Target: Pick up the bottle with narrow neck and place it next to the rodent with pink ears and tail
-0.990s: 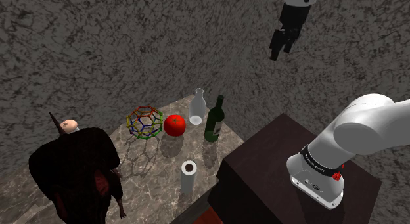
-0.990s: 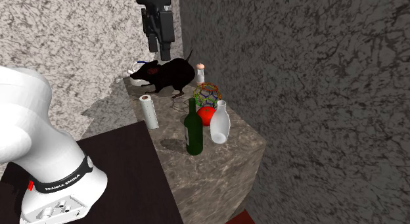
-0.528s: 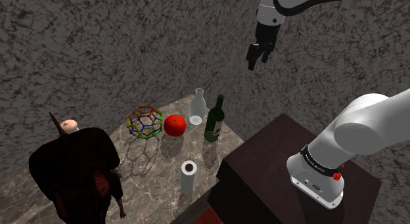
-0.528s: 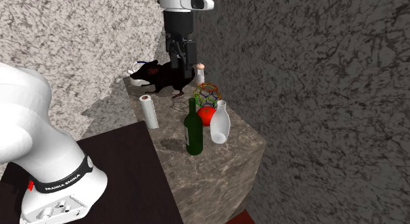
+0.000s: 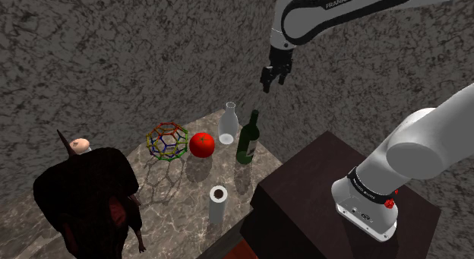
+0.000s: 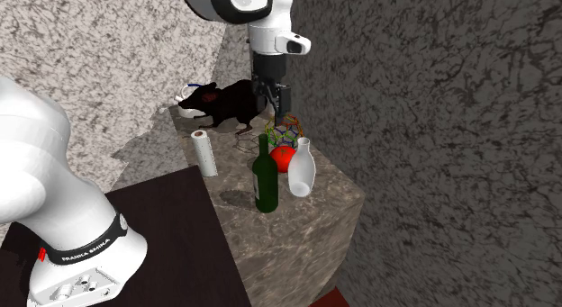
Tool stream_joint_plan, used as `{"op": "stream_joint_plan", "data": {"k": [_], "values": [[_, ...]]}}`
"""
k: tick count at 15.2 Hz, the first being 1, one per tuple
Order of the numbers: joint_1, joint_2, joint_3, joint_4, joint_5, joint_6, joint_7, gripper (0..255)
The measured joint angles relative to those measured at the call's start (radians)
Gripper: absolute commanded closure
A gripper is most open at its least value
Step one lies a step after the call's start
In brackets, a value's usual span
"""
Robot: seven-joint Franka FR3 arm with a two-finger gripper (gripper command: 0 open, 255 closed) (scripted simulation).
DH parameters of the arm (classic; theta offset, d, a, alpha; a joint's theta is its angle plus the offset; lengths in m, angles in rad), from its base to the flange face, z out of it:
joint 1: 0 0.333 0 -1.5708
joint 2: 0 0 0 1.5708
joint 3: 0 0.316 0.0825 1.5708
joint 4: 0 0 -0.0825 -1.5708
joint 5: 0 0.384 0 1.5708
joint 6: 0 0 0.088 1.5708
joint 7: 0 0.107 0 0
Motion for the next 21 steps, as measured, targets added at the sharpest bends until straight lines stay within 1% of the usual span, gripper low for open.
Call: {"op": "stream_joint_plan", "data": {"k": [3,9,16,17,21], "values": [[0.007,0.105,0.012,0.023,0.000,0.088,0.019,0],[0.018,0.344,0.024,0.151,-0.014,0.210,0.049,0],[0.041,0.606,0.026,0.335,-0.033,0.301,0.080,0],[0.043,0.638,0.025,0.362,-0.036,0.306,0.081,0],[0.048,0.685,0.021,0.365,-0.042,0.352,0.086,0]]}}
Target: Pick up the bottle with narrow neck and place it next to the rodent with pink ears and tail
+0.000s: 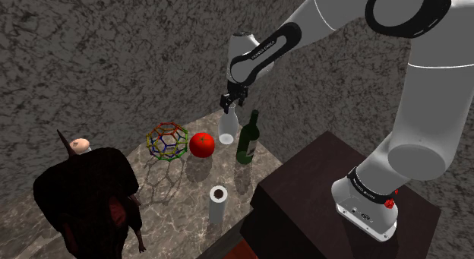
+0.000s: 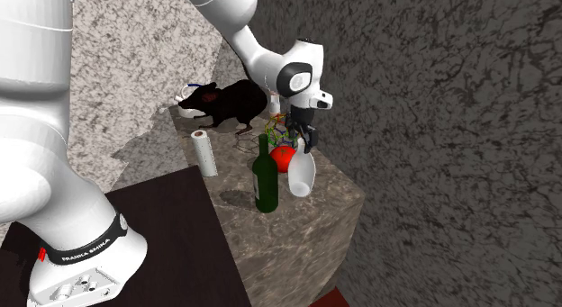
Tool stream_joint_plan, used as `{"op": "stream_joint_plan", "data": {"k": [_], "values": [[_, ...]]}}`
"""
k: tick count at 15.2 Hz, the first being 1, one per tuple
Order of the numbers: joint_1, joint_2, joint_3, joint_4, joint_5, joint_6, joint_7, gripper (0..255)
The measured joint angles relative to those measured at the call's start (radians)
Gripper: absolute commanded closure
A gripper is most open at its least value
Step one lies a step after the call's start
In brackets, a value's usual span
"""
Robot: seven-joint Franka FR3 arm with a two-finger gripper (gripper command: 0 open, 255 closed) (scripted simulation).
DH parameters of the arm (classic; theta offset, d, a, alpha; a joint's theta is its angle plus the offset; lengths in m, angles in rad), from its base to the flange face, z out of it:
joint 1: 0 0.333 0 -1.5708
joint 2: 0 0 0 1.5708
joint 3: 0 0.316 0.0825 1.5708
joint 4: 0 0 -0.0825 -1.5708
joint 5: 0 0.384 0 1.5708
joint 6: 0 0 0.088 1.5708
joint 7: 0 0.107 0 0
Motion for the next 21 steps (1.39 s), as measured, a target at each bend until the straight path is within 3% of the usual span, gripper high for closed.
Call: {"op": "stream_joint_plan", "data": {"k": [10,11,21], "values": [[0.004,0.039,-0.004,0.004,-0.006,0.035,0.004,0],[0.004,0.039,-0.004,0.004,-0.006,0.035,0.004,255],[0.004,0.039,-0.004,0.005,-0.006,0.036,0.004,255]]}}
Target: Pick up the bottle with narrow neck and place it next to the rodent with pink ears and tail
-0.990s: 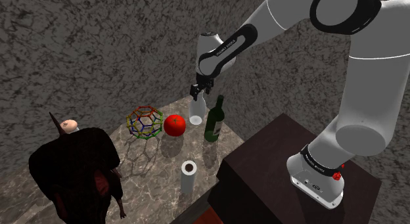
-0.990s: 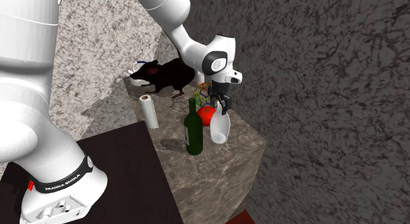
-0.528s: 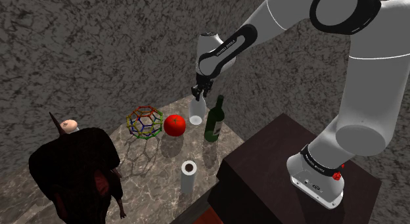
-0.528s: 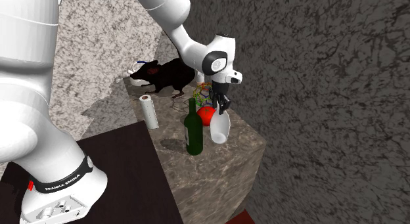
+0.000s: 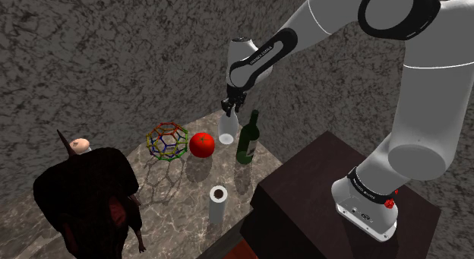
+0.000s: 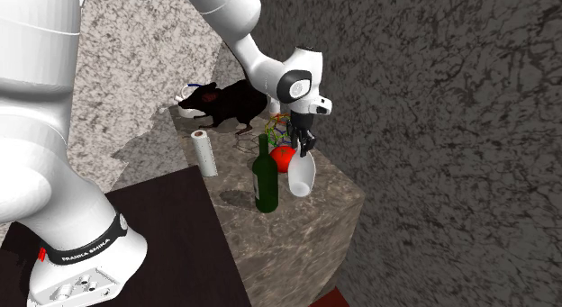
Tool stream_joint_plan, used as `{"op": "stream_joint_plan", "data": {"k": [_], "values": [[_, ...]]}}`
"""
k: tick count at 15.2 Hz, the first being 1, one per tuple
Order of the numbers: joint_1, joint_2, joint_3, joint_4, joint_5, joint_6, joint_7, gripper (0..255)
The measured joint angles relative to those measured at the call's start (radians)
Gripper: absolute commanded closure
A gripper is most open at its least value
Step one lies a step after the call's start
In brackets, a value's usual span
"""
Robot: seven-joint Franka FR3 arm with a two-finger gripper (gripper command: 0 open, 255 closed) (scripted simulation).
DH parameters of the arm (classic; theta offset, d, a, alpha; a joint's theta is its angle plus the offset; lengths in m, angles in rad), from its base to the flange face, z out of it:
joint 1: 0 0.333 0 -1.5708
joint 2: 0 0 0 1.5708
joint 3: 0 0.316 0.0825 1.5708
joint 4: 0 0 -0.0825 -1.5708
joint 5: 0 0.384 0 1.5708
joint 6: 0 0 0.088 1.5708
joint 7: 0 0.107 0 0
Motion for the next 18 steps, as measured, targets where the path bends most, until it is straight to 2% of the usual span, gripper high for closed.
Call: {"op": "stream_joint_plan", "data": {"k": [18], "values": [[-0.012,-0.168,0.016,0.010,0.026,-0.178,-0.015,255]]}}
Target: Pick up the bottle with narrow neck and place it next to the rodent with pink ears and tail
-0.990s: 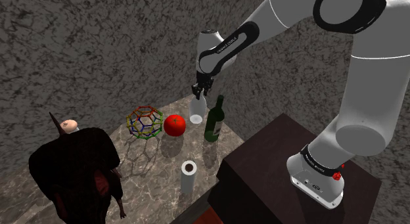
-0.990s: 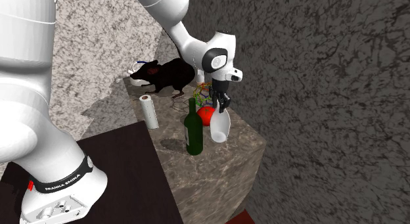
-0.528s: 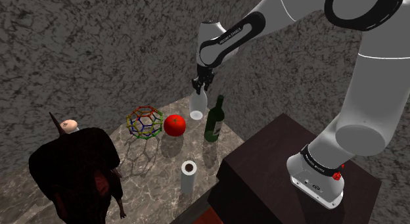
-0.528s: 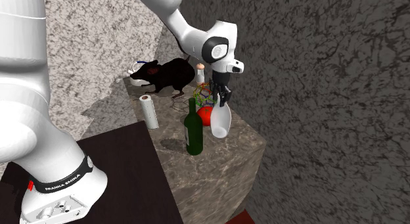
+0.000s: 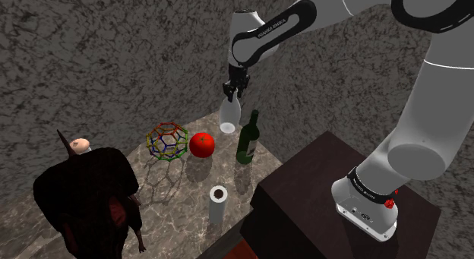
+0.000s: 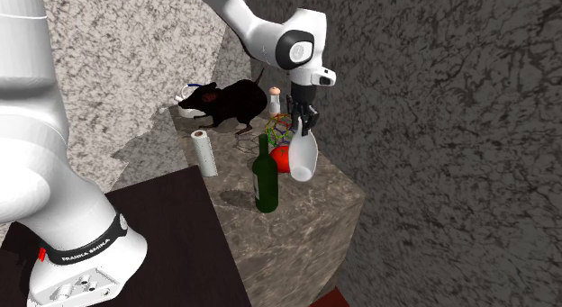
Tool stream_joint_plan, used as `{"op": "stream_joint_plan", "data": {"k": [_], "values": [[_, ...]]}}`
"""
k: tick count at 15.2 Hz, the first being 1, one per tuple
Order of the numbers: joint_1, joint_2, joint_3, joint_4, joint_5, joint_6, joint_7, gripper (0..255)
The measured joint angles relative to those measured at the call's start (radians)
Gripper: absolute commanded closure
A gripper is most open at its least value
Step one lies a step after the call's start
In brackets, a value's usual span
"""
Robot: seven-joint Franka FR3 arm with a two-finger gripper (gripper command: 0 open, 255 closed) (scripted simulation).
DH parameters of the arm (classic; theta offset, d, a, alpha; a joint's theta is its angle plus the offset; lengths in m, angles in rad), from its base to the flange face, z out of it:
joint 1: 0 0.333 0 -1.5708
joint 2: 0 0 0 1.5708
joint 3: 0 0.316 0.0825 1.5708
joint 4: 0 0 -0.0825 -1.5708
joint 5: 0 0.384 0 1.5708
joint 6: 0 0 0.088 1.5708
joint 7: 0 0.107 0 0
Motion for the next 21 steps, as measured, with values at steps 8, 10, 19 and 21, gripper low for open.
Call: {"op": "stream_joint_plan", "data": {"k": [8,10,19,21], "values": [[-0.003,-0.061,0.004,0.027,0.010,-0.088,-0.005,255],[-0.004,-0.076,0.005,0.036,0.013,-0.112,-0.007,255],[-0.006,-0.132,0.007,0.086,0.022,-0.217,-0.012,255],[-0.007,-0.142,0.007,0.105,0.023,-0.247,-0.014,255]]}}
